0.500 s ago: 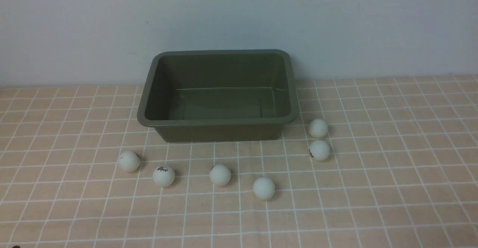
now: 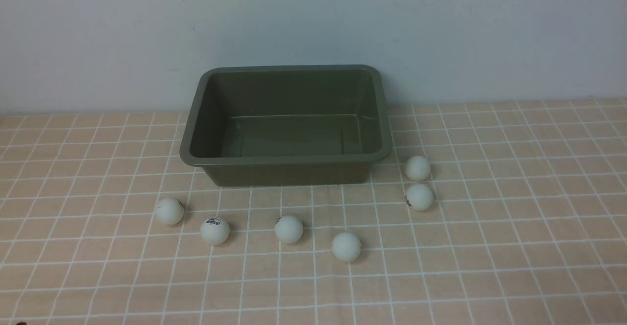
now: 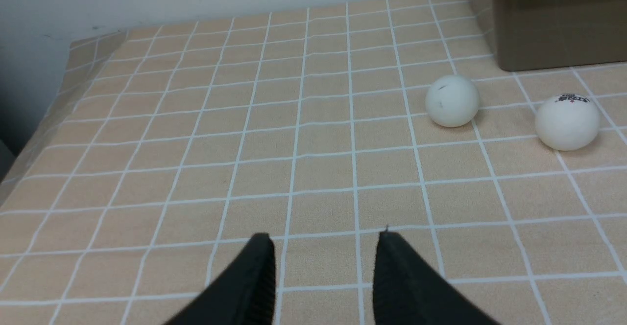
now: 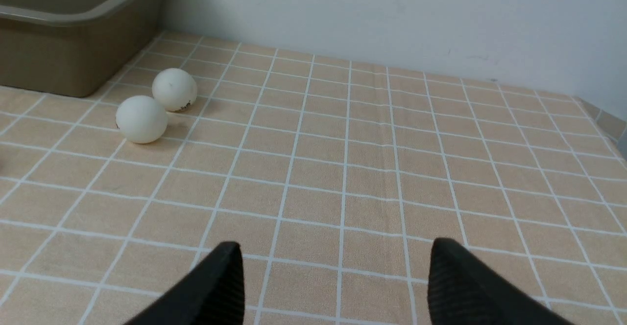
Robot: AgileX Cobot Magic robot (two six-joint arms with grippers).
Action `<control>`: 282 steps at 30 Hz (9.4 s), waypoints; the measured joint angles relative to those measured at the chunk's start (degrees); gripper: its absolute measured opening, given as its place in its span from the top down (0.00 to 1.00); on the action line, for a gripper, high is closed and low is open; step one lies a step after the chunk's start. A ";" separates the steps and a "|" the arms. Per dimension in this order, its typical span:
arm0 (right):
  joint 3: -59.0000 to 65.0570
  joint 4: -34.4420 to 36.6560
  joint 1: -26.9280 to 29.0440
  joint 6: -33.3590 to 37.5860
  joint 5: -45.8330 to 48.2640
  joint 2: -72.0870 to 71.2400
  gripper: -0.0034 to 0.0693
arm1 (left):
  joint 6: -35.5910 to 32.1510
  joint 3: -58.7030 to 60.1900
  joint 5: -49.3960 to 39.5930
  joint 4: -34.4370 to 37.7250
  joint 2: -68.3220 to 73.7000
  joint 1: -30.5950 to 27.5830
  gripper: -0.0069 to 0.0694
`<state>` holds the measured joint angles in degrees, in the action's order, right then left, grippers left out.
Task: Put the table tennis balls into the box on the light coffee tablecloth.
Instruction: 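Reach for and grasp a ping pong ball on the table beside the basket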
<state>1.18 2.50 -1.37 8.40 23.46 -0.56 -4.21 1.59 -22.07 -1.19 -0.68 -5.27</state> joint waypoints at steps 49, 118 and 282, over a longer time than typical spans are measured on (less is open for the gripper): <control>-1.42 5.62 0.00 0.64 -0.82 0.00 0.32 | 0.00 0.00 0.00 0.00 0.00 0.00 0.62; -23.95 25.37 0.00 2.46 19.93 0.00 0.32 | -9.00 -25.97 -14.98 30.99 14.21 0.00 0.61; -25.76 46.32 0.00 40.58 27.12 16.64 0.32 | -6.86 -91.74 -43.43 -1.41 119.32 3.20 0.50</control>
<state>-24.58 48.82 -1.37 48.98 50.58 16.08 -11.07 -90.15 -65.50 -2.60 118.65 -2.06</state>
